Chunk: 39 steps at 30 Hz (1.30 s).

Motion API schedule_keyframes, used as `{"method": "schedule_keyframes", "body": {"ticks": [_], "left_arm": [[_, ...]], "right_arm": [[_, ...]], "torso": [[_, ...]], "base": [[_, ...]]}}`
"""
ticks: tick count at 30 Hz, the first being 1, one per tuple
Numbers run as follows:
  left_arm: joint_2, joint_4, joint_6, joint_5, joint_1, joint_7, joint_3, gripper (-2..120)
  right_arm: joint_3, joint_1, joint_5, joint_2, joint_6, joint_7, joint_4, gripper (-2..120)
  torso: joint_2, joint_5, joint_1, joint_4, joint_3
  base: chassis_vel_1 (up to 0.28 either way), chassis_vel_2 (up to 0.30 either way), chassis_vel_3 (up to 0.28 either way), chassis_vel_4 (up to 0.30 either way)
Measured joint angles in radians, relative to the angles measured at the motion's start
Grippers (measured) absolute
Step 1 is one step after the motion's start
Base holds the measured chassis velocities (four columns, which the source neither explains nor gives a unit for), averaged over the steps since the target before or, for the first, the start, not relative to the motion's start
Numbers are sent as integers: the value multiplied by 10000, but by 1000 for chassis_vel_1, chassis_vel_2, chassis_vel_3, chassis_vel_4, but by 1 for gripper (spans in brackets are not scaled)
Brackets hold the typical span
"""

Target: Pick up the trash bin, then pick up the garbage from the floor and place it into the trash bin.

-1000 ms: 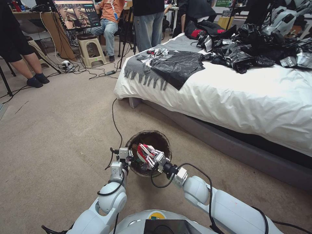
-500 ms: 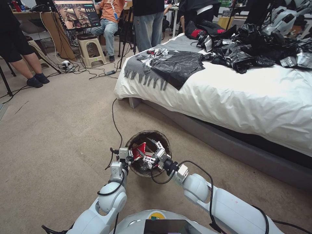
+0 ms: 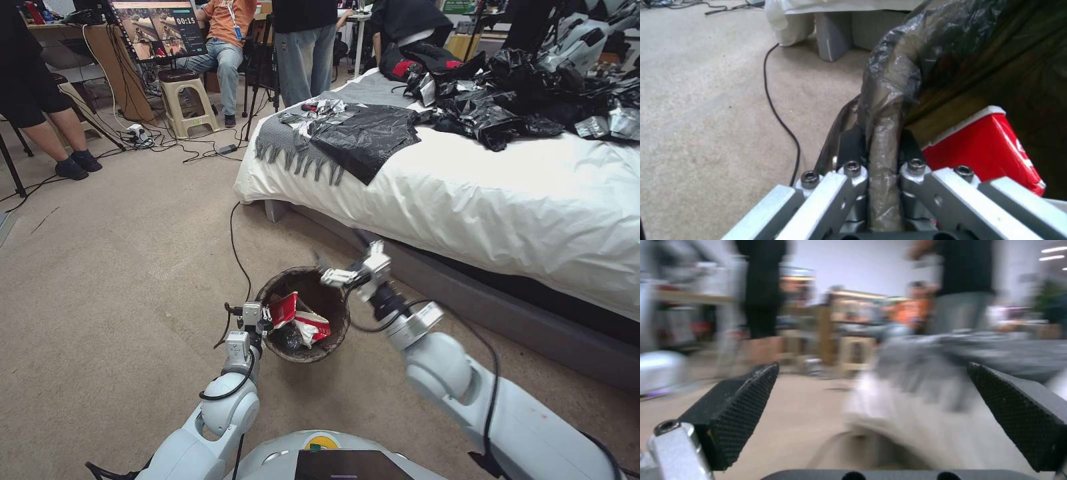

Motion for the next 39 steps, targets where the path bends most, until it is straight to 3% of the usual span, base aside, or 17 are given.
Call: {"method": "schedule_keyframes", "body": {"ticks": [3, 4, 5, 9, 10, 13, 16, 20, 22, 27, 39], "left_arm": [[-4, 4, -11, 1, -1, 3, -19, 0], [-3, 18, -38, 9, 4, 4, -73, 0], [-3, 18, -38, 9, 4, 4, -73, 0], [1, 62, -103, 118, 4, 14, -183, 0], [1, 62, -103, 118, 4, 14, -183, 0], [5, 77, -118, 153, -17, 11, -240, 0], [0, 73, -119, 158, -19, -3, -313, 0], [11, 32, -120, 155, -13, -40, -420, 0], [50, -16, -120, 145, 5, -75, -535, 0], [24, -49, -119, -39, 15, -169, -586, 0], [-10, -206, -105, -167, 93, -243, -719, 0]], "right_arm": [[601, -187, 339, -150, -190, 376, 724, 100], [1542, -488, 536, -189, -566, 959, 1296, 100], [1542, -488, 536, -189, -566, 959, 1296, 100], [4186, -1758, 662, 3, -1534, 2166, 1912, 100], [4186, -1758, 662, 3, -1534, 2166, 1912, 100], [5900, -2922, 590, 222, -2037, 3057, 2073, 100], [6655, -3672, 216, 574, -2238, 3331, 2038, 100], [6888, -4291, -459, 1009, -2189, 3385, 1732, 100], [6947, -4765, -1289, 1626, -1848, 3459, 1158, 100], [6874, -4917, -1627, 2158, -1511, 3495, 669, 100], [6439, -4668, -1802, 2443, -1516, 3551, 537, 100]], "torso": [[0, 0, 0, 0, 0], [0, 0, 0, 1, 0], [0, 0, 0, 1, 0], [0, 0, 0, -2, 0], [0, 0, 0, -2, 0], [0, 1, 0, -2, 0], [0, 0, 0, -1, -1], [0, 1, 0, 0, -1], [0, -1, 0, -1, 0], [0, -1, 0, 0, 0], [0, -1, 0, -1, 0]], "base": [[0, 0, 0, 0], [0, 0, 0, 0], [0, 0, 0, 0], [0, 0, 0, 0], [0, 0, 0, 0], [0, 0, 0, 0], [0, 0, 0, 0], [0, 0, 0, 0], [0, 0, 0, 0], [0, 0, 0, 0], [7, 11, 9, 8]]}}
